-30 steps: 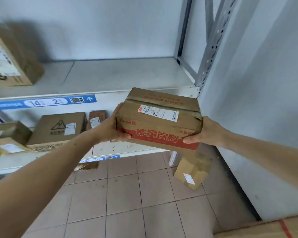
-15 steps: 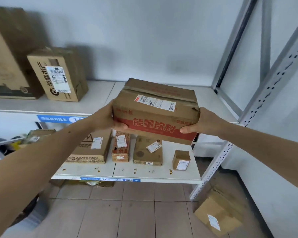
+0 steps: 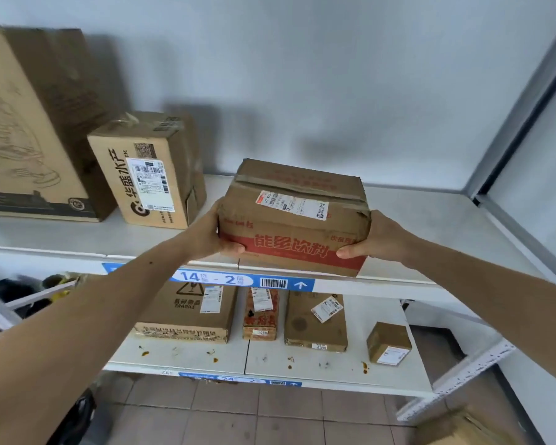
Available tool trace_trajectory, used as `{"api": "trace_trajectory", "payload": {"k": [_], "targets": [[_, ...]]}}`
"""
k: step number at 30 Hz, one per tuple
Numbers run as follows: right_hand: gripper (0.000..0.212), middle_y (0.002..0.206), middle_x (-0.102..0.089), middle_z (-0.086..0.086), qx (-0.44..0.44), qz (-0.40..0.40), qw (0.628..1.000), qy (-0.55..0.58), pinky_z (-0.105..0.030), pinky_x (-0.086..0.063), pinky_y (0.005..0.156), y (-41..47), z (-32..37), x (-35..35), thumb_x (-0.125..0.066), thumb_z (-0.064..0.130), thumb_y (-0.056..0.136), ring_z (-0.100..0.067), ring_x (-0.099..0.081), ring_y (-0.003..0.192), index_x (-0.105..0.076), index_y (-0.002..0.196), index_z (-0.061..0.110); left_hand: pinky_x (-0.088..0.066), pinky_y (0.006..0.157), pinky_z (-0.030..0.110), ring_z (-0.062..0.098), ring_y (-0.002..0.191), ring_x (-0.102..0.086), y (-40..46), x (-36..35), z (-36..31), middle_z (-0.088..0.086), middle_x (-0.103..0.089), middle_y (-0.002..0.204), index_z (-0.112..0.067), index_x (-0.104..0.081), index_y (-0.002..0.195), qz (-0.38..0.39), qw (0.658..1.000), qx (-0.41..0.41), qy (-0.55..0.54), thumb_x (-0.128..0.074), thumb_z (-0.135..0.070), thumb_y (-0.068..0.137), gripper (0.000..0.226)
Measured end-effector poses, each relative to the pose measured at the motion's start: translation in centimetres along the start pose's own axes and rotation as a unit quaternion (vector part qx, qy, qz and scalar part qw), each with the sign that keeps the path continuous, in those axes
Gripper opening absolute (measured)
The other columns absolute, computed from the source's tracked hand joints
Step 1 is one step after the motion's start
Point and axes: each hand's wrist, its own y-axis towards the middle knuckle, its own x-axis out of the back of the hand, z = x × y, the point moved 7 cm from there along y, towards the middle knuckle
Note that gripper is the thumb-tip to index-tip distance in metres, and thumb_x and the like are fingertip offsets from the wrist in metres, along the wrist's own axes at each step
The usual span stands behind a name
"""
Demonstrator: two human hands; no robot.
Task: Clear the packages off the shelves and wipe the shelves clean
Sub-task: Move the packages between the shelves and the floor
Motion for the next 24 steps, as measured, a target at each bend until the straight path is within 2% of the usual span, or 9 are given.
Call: {"api": "trace_trajectory", "payload": {"k": [1, 5, 8, 10, 13, 17, 21, 24], "targets": [[0.107, 0.116, -0.068, 0.013, -0.005, -0.002, 1.000, -0.005, -0.041, -0.054, 0.097, 1.3, 0.1, -0.1, -0.093, 0.059, 0.031, -0.013, -0.063, 0.111, -0.054, 0.129, 0.038, -0.046, 0.105, 0.048, 0.018, 0.125, -0.054, 0.8, 0.4, 0.6, 0.001, -0.058, 0.129, -0.022, -0.026, 0.147, -0.003, 1.000, 0.004, -0.008, -0.091, -0.004, 0.059, 0.111], [0.125, 0.118, -0.066, 0.013, -0.011, -0.005, 1.000, -0.021, -0.040, -0.054, 0.096, 6.8, -0.5, 0.1, -0.090, 0.072, 0.019, -0.013, -0.062, 0.112, -0.051, 0.132, 0.036, -0.047, 0.104, 0.047, 0.015, 0.120, -0.057, 3.9, 1.8, 2.5, -0.006, -0.063, 0.122, -0.029, -0.028, 0.144, -0.028, 0.999, 0.017, -0.009, -0.092, -0.025, 0.049, 0.114], [0.131, 0.120, -0.064, 0.013, -0.010, -0.006, 0.999, -0.031, -0.037, -0.054, 0.096, 10.3, -0.8, 0.1, -0.088, 0.074, 0.016, -0.012, -0.061, 0.113, -0.048, 0.134, 0.034, -0.045, 0.105, 0.049, 0.018, 0.118, -0.057, 5.9, 2.4, 3.7, -0.008, -0.063, 0.116, -0.027, -0.026, 0.145, -0.049, 0.998, 0.026, -0.005, -0.091, -0.009, 0.058, 0.110], [0.133, 0.122, -0.064, 0.014, -0.005, -0.008, 0.999, -0.034, -0.036, -0.053, 0.096, 12.4, -0.7, -0.1, -0.087, 0.075, 0.015, -0.012, -0.060, 0.115, -0.047, 0.135, 0.034, -0.044, 0.106, 0.048, 0.018, 0.119, -0.057, 6.9, 3.0, 4.5, -0.009, -0.063, 0.116, -0.031, -0.027, 0.145, -0.066, 0.997, 0.033, -0.005, -0.092, -0.013, 0.055, 0.113], [0.134, 0.123, -0.062, 0.014, 0.007, 0.000, 0.999, -0.041, -0.036, -0.053, 0.096, 14.2, -0.2, -0.9, -0.085, 0.076, 0.014, -0.012, -0.059, 0.116, -0.047, 0.136, 0.036, -0.043, 0.108, 0.047, 0.017, 0.121, -0.056, 7.6, 3.9, 5.8, -0.009, -0.064, 0.119, -0.034, -0.031, 0.142, -0.084, 0.996, 0.043, -0.003, -0.092, -0.032, 0.043, 0.116], [0.136, 0.122, -0.063, 0.014, -0.014, 0.005, 0.998, -0.053, -0.036, -0.052, 0.097, 15.6, -0.4, -1.9, -0.084, 0.079, 0.014, -0.013, -0.059, 0.116, -0.046, 0.136, 0.033, -0.042, 0.109, 0.048, 0.020, 0.122, -0.054, 8.3, 4.4, 7.2, -0.006, -0.061, 0.121, -0.024, -0.027, 0.149, -0.078, 0.995, 0.059, -0.004, -0.094, -0.009, 0.056, 0.115], [0.136, 0.122, -0.062, 0.013, -0.029, 0.006, 0.998, -0.060, -0.037, -0.051, 0.099, 15.4, -0.5, -3.0, -0.084, 0.079, 0.017, -0.014, -0.058, 0.117, -0.043, 0.138, 0.031, -0.043, 0.108, 0.048, 0.020, 0.123, -0.053, 8.4, 4.5, 8.1, -0.011, -0.060, 0.122, -0.030, -0.025, 0.149, -0.056, 0.996, 0.069, 0.004, -0.093, -0.027, 0.050, 0.121], [0.127, 0.124, -0.061, 0.011, -0.030, -0.008, 0.997, -0.067, -0.039, -0.050, 0.100, 15.0, -0.1, -3.2, -0.088, 0.071, 0.029, -0.015, -0.057, 0.118, -0.040, 0.140, 0.029, -0.042, 0.109, 0.049, 0.021, 0.123, -0.052, 8.6, 4.6, 8.5, -0.011, -0.060, 0.122, -0.035, -0.023, 0.148, -0.045, 0.996, 0.071, 0.007, -0.092, -0.032, 0.050, 0.120]]}}
